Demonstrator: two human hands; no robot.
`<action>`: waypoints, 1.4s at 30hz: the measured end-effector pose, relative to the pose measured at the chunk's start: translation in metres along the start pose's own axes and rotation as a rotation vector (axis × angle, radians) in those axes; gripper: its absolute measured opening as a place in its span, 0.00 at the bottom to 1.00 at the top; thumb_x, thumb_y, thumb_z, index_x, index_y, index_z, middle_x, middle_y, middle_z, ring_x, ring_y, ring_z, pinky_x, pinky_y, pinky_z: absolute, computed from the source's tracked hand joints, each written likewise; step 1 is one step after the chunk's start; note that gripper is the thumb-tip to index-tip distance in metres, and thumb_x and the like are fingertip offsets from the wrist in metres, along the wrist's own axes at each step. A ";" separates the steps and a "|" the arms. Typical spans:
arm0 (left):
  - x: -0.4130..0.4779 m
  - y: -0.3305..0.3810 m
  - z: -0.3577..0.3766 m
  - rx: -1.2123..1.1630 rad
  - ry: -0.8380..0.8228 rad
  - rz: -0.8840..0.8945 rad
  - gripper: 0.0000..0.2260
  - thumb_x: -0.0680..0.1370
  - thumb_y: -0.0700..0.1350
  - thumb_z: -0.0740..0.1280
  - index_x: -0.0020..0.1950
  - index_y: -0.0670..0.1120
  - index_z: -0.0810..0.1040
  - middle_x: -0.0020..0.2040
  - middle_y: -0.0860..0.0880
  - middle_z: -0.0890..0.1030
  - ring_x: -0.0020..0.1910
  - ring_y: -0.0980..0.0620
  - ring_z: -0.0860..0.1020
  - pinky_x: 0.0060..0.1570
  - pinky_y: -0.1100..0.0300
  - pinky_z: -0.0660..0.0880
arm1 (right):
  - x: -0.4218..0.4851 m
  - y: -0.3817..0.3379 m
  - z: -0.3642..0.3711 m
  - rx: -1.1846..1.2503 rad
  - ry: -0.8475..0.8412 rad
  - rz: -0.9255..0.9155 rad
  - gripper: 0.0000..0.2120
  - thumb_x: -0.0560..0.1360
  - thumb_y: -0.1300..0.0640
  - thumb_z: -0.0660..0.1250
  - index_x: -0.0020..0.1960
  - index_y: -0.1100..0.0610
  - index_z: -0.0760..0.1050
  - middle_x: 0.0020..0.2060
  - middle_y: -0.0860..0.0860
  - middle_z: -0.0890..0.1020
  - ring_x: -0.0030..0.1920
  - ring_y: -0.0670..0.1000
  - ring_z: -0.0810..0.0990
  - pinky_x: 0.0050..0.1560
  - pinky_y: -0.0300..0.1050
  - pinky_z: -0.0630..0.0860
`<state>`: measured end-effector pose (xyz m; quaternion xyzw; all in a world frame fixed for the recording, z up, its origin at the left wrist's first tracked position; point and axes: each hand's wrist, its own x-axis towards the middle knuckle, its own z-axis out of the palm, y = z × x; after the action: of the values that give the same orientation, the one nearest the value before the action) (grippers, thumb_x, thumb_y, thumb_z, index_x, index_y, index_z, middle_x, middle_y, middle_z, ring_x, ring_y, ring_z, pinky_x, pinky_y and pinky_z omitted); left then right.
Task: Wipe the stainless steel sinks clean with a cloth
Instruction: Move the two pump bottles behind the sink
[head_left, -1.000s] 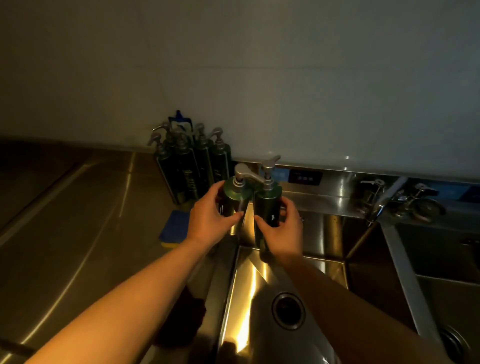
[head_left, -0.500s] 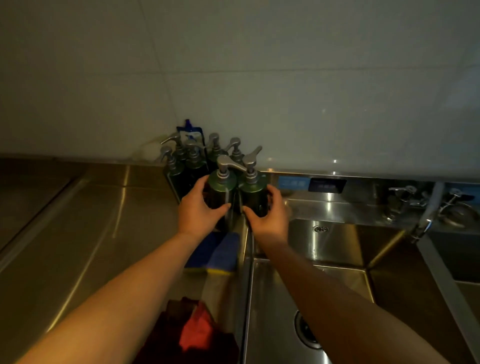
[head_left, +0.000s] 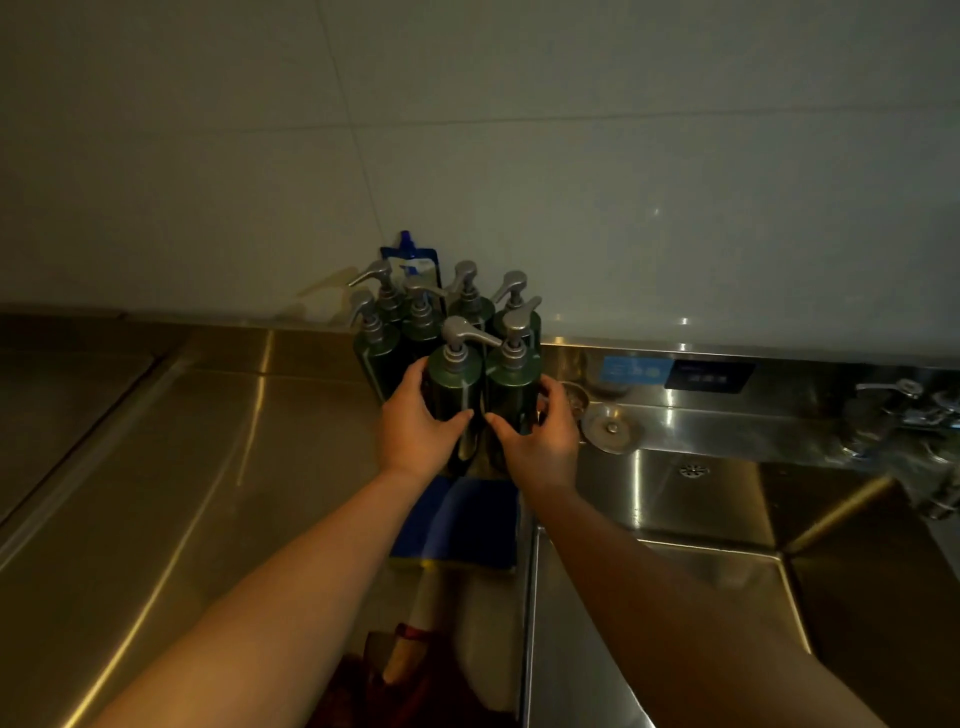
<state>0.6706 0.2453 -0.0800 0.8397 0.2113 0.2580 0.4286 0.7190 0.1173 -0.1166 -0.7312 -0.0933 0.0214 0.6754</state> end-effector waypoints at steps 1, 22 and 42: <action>0.001 -0.001 0.001 -0.007 -0.007 -0.006 0.29 0.66 0.40 0.77 0.64 0.50 0.72 0.54 0.56 0.76 0.53 0.62 0.72 0.49 0.76 0.68 | 0.002 0.001 0.002 -0.017 0.007 -0.009 0.30 0.66 0.56 0.76 0.62 0.41 0.66 0.54 0.36 0.73 0.58 0.38 0.72 0.54 0.31 0.69; 0.003 -0.010 -0.004 0.119 0.020 -0.070 0.32 0.70 0.42 0.74 0.70 0.46 0.65 0.66 0.45 0.71 0.66 0.46 0.71 0.63 0.45 0.70 | 0.011 0.006 0.019 -0.224 -0.029 -0.009 0.36 0.69 0.58 0.74 0.71 0.55 0.61 0.66 0.52 0.70 0.68 0.52 0.68 0.67 0.52 0.68; -0.123 0.062 0.031 0.300 -0.214 0.187 0.21 0.78 0.49 0.63 0.69 0.43 0.67 0.67 0.44 0.69 0.65 0.45 0.69 0.63 0.55 0.65 | -0.090 -0.003 -0.123 -0.394 0.061 -0.182 0.18 0.73 0.57 0.70 0.60 0.61 0.73 0.55 0.54 0.75 0.54 0.48 0.73 0.56 0.31 0.64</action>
<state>0.6025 0.1217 -0.0751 0.9327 0.1219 0.1716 0.2928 0.6495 -0.0184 -0.1119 -0.8380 -0.1409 -0.0803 0.5211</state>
